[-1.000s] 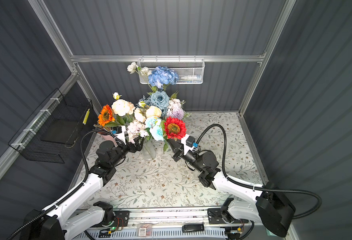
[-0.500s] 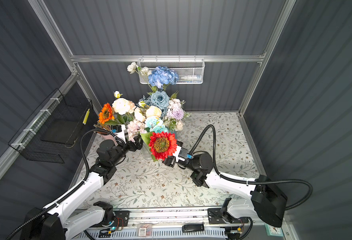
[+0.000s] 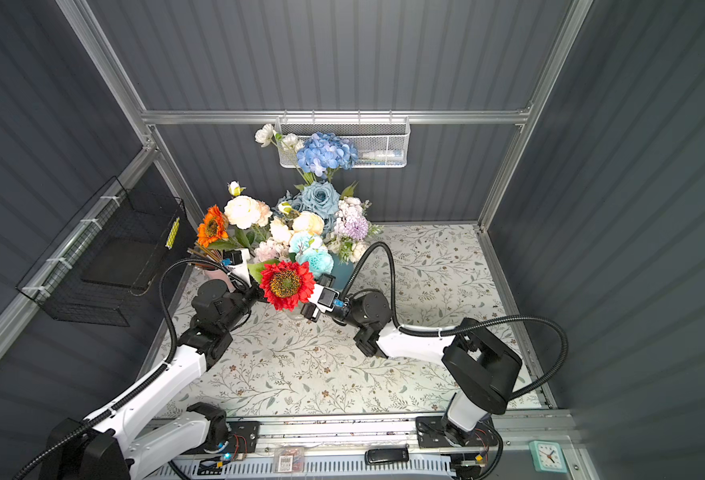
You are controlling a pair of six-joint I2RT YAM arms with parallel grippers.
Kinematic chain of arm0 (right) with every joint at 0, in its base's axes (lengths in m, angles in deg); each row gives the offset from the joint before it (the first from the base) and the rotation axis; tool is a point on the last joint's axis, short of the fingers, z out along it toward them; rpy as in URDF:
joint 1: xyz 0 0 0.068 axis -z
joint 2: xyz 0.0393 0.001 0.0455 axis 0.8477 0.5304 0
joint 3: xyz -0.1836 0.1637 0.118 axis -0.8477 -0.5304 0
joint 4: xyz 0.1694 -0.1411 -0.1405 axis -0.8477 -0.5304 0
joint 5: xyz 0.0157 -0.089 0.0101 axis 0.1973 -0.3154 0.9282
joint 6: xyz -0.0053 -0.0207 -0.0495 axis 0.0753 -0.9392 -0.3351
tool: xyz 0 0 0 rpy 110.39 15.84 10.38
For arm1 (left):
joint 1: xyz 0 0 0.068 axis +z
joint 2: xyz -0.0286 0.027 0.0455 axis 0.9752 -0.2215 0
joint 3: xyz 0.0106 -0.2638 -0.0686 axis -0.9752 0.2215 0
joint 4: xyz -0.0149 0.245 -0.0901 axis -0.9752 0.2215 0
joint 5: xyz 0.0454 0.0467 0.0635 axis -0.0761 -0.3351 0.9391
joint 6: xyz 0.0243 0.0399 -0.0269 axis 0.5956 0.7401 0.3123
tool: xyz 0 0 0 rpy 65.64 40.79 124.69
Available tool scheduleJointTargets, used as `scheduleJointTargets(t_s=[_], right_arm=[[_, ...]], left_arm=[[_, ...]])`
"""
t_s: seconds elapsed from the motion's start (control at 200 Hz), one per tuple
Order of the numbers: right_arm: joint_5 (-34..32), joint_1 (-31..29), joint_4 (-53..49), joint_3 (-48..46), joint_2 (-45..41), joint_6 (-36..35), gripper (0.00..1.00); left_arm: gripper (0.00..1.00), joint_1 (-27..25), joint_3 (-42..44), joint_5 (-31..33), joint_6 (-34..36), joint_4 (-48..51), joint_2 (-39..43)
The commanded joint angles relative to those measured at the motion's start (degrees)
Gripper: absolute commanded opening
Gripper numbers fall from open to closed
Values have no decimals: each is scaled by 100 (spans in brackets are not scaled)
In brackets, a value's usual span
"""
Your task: Arrange the flowers into the vase
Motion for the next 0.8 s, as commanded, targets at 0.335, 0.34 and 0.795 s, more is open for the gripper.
scheduleJointTargets(t_s=[0.335,0.34,0.795], right_arm=[[-101,27,356,236,87,-132,0],[-97,27,352,236,95,-130,0],[-242,71,358,116,528,-279,0]], left_arm=[[100,-1,-167,77,32,-41,43],[100,-1,-169,79,34,-45,41],[100,-1,-237,226,-69,-2,133]])
